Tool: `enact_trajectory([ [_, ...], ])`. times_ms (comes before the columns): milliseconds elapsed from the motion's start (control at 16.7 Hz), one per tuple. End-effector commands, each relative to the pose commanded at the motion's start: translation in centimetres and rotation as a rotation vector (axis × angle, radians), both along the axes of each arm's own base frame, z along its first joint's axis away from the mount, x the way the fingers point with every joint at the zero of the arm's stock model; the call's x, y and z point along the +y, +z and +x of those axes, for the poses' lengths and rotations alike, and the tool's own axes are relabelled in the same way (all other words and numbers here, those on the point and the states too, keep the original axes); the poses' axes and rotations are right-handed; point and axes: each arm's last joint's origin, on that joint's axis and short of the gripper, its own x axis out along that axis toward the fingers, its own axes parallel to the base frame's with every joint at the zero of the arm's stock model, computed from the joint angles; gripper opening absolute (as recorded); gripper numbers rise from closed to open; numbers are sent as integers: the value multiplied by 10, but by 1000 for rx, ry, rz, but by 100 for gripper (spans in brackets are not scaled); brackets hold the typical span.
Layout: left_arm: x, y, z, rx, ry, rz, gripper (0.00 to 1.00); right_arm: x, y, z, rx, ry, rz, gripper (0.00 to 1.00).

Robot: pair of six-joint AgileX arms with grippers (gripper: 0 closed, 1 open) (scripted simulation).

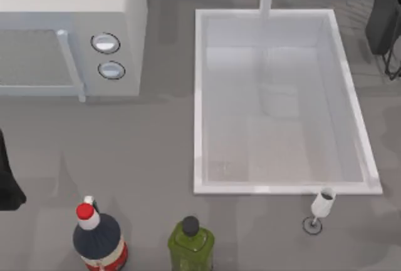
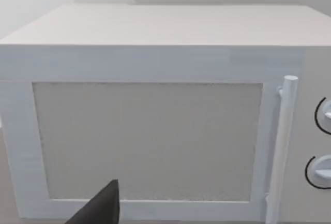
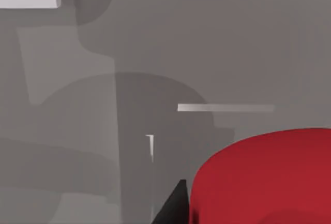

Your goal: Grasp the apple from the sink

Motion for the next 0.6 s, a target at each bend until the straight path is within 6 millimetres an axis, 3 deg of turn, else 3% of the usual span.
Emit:
enact_trajectory([
  [480, 0, 0, 0, 0, 0, 0, 100, 0, 0, 0, 0, 0, 0, 98],
  [600, 0, 0, 0, 0, 0, 0, 100, 0, 0, 0, 0, 0, 0, 100],
])
